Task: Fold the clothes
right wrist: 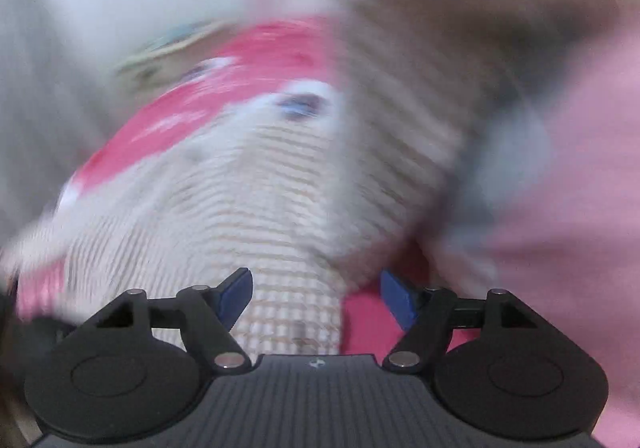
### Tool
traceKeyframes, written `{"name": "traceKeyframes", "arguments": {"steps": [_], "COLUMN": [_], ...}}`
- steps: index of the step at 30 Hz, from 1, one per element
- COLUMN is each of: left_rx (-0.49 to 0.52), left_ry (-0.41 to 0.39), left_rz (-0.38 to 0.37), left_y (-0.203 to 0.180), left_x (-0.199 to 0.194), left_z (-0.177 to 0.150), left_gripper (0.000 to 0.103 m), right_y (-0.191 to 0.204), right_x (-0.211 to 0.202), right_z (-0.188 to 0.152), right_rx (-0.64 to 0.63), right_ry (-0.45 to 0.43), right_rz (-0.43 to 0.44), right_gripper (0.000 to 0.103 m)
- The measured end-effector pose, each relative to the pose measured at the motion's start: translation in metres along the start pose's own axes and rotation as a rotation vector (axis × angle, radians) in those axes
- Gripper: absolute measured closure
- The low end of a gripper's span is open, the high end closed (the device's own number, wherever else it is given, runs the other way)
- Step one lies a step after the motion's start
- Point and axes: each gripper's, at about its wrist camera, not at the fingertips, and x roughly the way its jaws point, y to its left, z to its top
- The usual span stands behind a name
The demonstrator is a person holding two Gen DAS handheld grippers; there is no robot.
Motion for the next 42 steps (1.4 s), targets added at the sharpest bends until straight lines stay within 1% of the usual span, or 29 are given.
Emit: {"name": "traceKeyframes", "arguments": {"steps": [1, 2, 3, 4, 6, 8, 9, 10, 11, 12, 13, 14, 16, 17, 19, 22, 24, 26, 28, 29, 32, 34, 35, 36, 37, 38, 40, 41, 42], "left_rx": [0.008, 0.016, 0.022, 0.023, 0.025, 0.030, 0.036, 0.040, 0.045, 0.050, 0.054, 0.059, 0.065, 0.068, 0.089, 0.128, 0.153, 0.159, 0.176, 0.214, 0.349, 0.423, 0.414, 0.371, 0.327, 0.297, 0.252, 0.230, 0.197], "left_ry": [-0.006, -0.012, -0.016, -0.018, -0.020, -0.022, -0.023, -0.021, -0.019, -0.015, -0.010, -0.006, 0.001, 0.002, 0.010, 0.037, 0.002, -0.068, -0.136, -0.178, -0.221, -0.177, -0.148, -0.168, -0.195, -0.188, -0.227, -0.258, -0.266], "left_rz": [0.004, 0.008, 0.011, 0.012, 0.015, 0.017, 0.019, 0.021, 0.024, 0.027, 0.029, 0.031, 0.031, 0.032, 0.035, 0.053, 0.098, 0.109, 0.113, 0.107, 0.155, 0.247, 0.255, 0.238, 0.221, 0.201, 0.135, 0.103, 0.081], "left_y": [-0.001, -0.003, -0.009, -0.010, -0.011, -0.013, -0.013, -0.013, -0.014, -0.014, -0.014, -0.014, -0.013, -0.013, -0.015, -0.017, -0.015, -0.014, -0.020, -0.027, -0.046, -0.048, -0.042, -0.035, -0.032, -0.029, -0.023, -0.021, -0.020], "left_x": [0.000, -0.001, -0.002, -0.002, -0.001, 0.000, 0.002, 0.003, 0.005, 0.005, 0.006, 0.007, 0.006, 0.007, 0.009, 0.002, -0.013, -0.028, -0.029, -0.024, 0.027, 0.082, 0.104, 0.107, 0.102, 0.095, 0.077, 0.072, 0.073], "left_z": [-0.001, -0.003, -0.008, -0.008, -0.008, -0.010, -0.011, -0.011, -0.012, -0.012, -0.012, -0.012, -0.013, -0.013, -0.012, -0.002, 0.012, 0.034, 0.064, 0.079, 0.110, 0.119, 0.119, 0.118, 0.120, 0.124, 0.128, 0.131, 0.137], "left_gripper": [0.059, 0.059, 0.059, 0.059, 0.059, 0.059, 0.059, 0.059, 0.059, 0.059, 0.059, 0.059, 0.059, 0.059, 0.059, 0.059, 0.060, 0.060, 0.060, 0.060, 0.059, 0.059, 0.058, 0.057, 0.057, 0.058, 0.058, 0.058, 0.058], "right_y": [-0.007, -0.011, -0.012, -0.011, -0.007, 0.001, 0.005, 0.007, 0.006, 0.005, 0.000, -0.011, -0.032, -0.032, -0.023, -0.019, -0.019, -0.019, -0.019, -0.020, -0.022, -0.021, -0.021, -0.021, -0.021, -0.022, -0.024, -0.025, -0.025], "right_x": [0.006, 0.011, 0.016, 0.024, 0.042, 0.048, 0.043, 0.036, 0.027, 0.019, 0.014, 0.010, 0.009, 0.012, 0.019, 0.023, 0.021, 0.017, 0.014, 0.014, 0.011, 0.013, 0.014, 0.013, 0.011, 0.010, 0.007, 0.006, 0.005], "right_z": [-0.001, -0.002, -0.001, 0.002, 0.011, 0.020, 0.025, 0.031, 0.038, 0.042, 0.046, 0.053, 0.064, 0.065, 0.059, 0.055, 0.057, 0.058, 0.058, 0.058, 0.059, 0.058, 0.058, 0.057, 0.055, 0.054, 0.056, 0.056, 0.057], "right_rx": [0.064, 0.099, 0.115, 0.114, 0.066, 0.007, -0.033, -0.078, -0.132, -0.187, -0.224, -0.214, -0.160, -0.182, -0.272, -0.317, -0.327, -0.330, -0.330, -0.326, -0.317, -0.325, -0.329, -0.335, -0.346, -0.355, -0.349, -0.343, -0.341], "right_ry": [-0.019, -0.066, -0.121, -0.164, -0.202, -0.228, -0.259, -0.303, -0.364, -0.419, -0.450, -0.455, -0.440, -0.442, -0.452, -0.452, -0.436, -0.419, -0.404, -0.399, -0.395, -0.384, -0.373, -0.365, -0.366, -0.365, -0.356, -0.351, -0.347], "right_rz": [0.016, 0.022, 0.018, 0.010, -0.009, -0.041, -0.070, -0.116, -0.186, -0.258, -0.318, -0.335, -0.319, -0.337, -0.389, -0.404, -0.390, -0.375, -0.361, -0.354, -0.345, -0.335, -0.325, -0.318, -0.319, -0.315, -0.293, -0.281, -0.271], "right_gripper": [0.029, 0.028, 0.023, 0.018, 0.019, 0.060, 0.087, 0.087, 0.088, 0.090, 0.094, 0.096, 0.098, 0.098, 0.097, 0.097, 0.097, 0.097, 0.096, 0.096, 0.096, 0.094, 0.093, 0.093, 0.093, 0.093, 0.092, 0.092, 0.090]}}
